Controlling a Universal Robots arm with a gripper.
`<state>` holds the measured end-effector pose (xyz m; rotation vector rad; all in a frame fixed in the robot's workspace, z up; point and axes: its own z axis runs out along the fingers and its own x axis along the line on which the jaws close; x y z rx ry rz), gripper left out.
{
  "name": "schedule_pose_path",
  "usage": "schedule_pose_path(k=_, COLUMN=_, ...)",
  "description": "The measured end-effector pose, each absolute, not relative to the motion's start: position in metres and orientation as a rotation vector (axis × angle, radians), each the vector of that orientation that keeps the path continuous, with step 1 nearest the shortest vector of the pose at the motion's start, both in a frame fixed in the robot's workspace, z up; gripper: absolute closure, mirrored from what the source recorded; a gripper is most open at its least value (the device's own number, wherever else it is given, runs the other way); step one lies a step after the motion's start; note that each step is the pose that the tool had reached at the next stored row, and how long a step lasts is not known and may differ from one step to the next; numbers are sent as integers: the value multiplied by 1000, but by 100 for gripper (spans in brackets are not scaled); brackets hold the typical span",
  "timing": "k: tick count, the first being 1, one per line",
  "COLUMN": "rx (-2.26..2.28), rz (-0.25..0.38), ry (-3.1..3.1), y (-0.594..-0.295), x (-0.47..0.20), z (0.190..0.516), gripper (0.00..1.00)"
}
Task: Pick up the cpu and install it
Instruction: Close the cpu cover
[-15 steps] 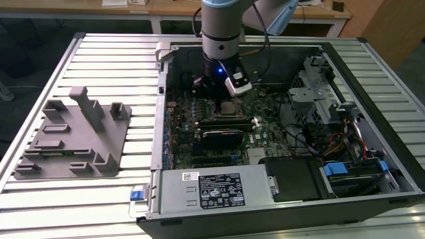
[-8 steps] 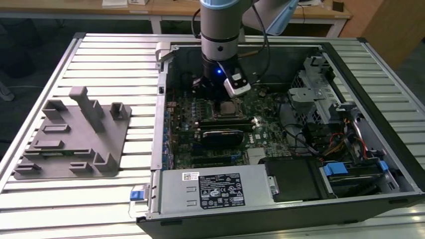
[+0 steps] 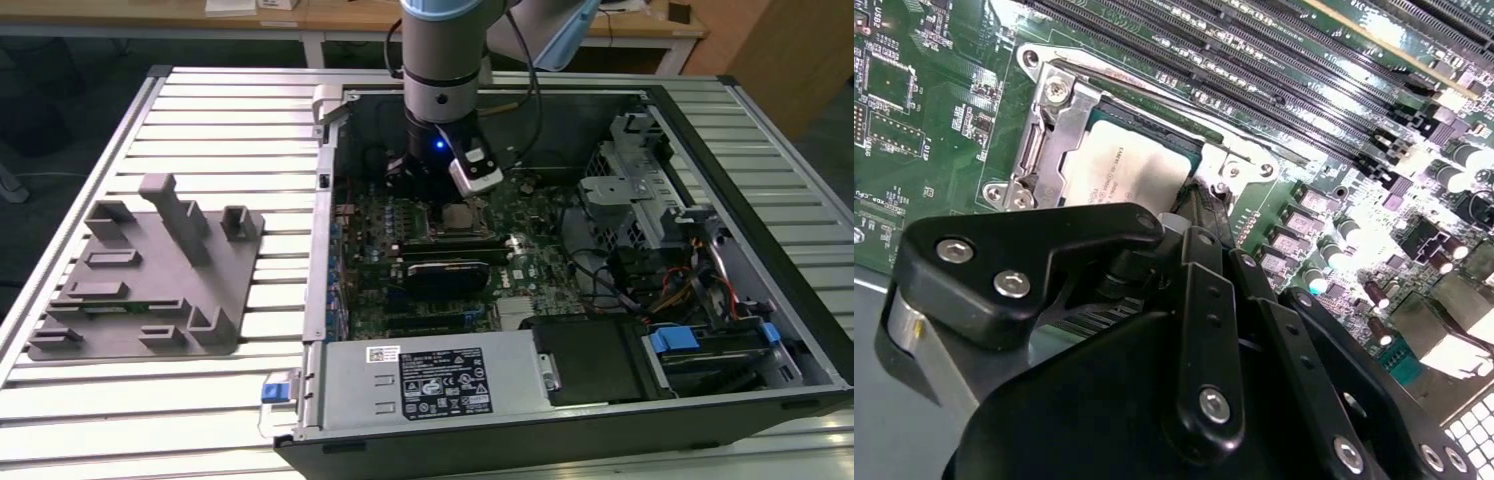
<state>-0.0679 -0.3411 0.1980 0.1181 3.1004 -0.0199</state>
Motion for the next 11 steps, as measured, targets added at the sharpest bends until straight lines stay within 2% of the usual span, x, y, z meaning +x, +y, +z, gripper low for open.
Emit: schedule_pose_path(k=11, rx=118, rz=-20, ry=3100, y=-341, x=-68, z=198, gripper=89)
